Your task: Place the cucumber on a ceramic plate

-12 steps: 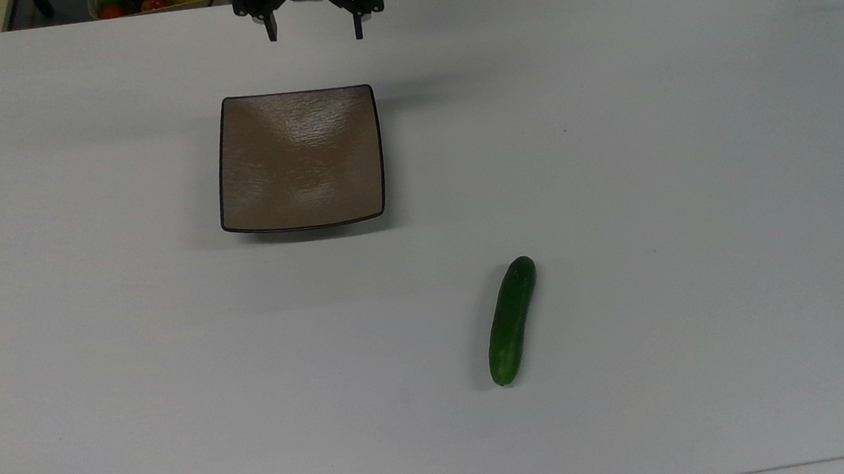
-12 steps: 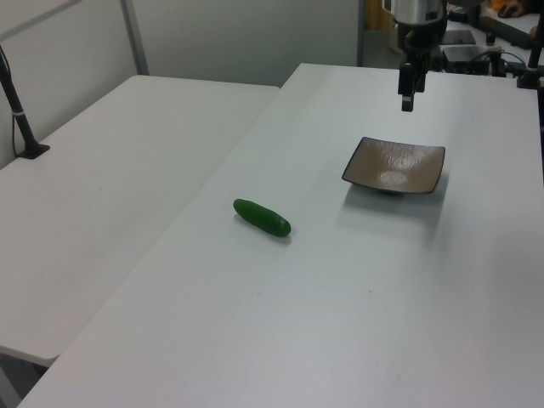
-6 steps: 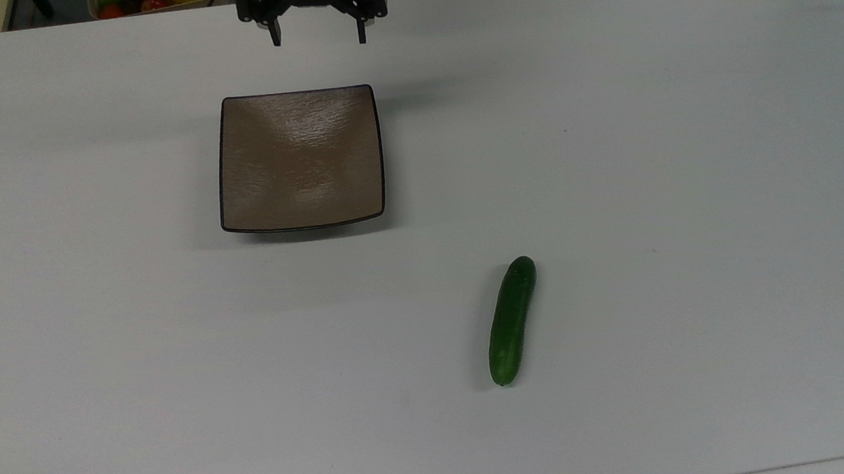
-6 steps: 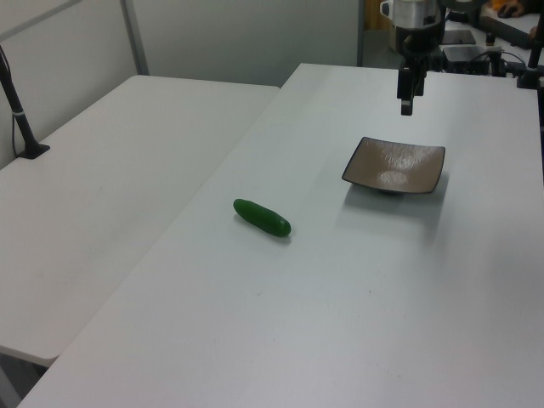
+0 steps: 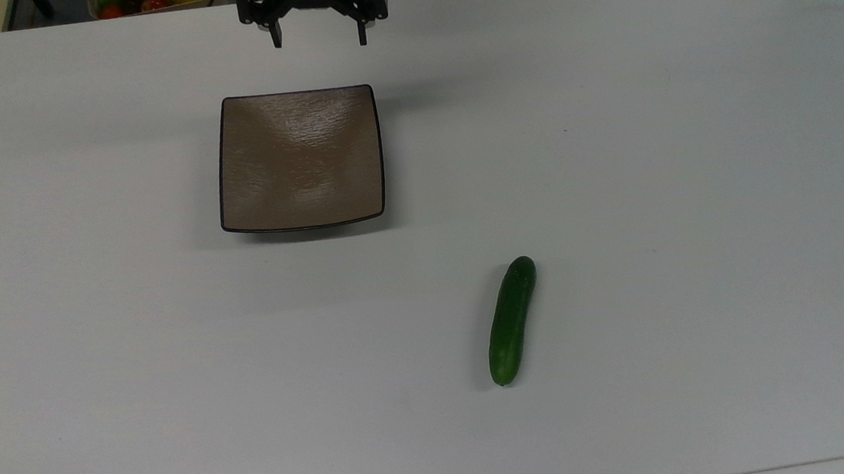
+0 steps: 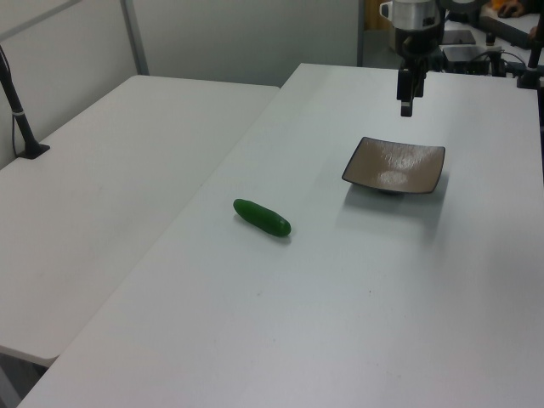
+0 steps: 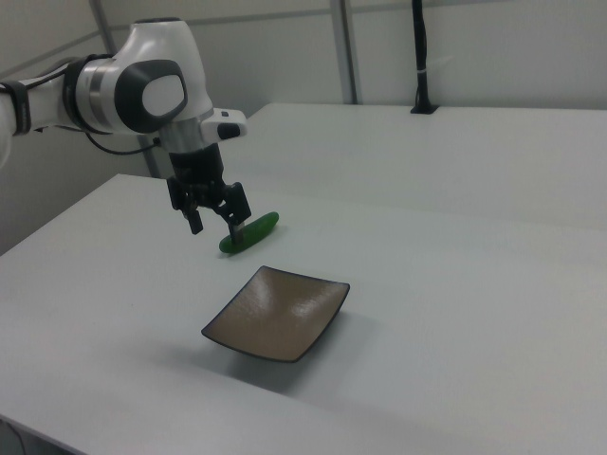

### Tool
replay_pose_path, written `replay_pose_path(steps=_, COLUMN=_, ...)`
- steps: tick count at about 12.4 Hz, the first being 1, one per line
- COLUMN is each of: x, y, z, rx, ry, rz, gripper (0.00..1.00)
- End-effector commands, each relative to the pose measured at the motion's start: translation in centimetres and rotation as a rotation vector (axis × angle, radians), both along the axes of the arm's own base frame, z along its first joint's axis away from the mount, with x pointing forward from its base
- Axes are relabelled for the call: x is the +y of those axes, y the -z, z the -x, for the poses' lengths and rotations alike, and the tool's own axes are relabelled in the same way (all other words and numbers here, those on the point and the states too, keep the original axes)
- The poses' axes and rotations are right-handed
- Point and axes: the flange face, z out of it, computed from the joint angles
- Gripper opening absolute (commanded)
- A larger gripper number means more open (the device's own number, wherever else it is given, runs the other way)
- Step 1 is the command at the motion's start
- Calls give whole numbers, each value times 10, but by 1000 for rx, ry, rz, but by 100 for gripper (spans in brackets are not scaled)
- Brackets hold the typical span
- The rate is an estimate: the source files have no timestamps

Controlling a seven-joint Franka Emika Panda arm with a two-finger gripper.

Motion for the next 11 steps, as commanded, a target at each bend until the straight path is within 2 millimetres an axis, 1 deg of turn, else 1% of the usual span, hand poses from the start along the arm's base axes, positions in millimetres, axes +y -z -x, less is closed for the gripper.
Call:
replay_pose_path(steps=1, x=13, y=17, z=-24, rx=-14, ry=103, rz=-17, gripper=100)
replay_pose_path(steps=4, x=35, y=24, z=-56, rx=-60, ry=290, rz=-43, gripper=100)
replay_pose_path(steps=5, x=50, y=24, z=-65, rx=-70, ry=333, rz=-55, gripper=100)
replay_pose_path(steps=6, x=58, y=25, z=-75, rx=-74, ry=375, rz=-65, gripper=100)
replay_pose_path(steps=7, x=65, y=27, z=-89, rx=-85, ry=413, rz=-75, gripper=100)
replay_pose_path(steps=8, x=87, y=27, z=-100, rx=-98, ry=425, rz=-84, gripper=100)
replay_pose_path(steps=10, x=124, y=44, z=-122, rx=-141, ry=448, rz=-73, gripper=100)
replay_pose_path(steps=11, x=135, y=53, z=-129, rx=-175, ry=461, rz=-67, gripper=100)
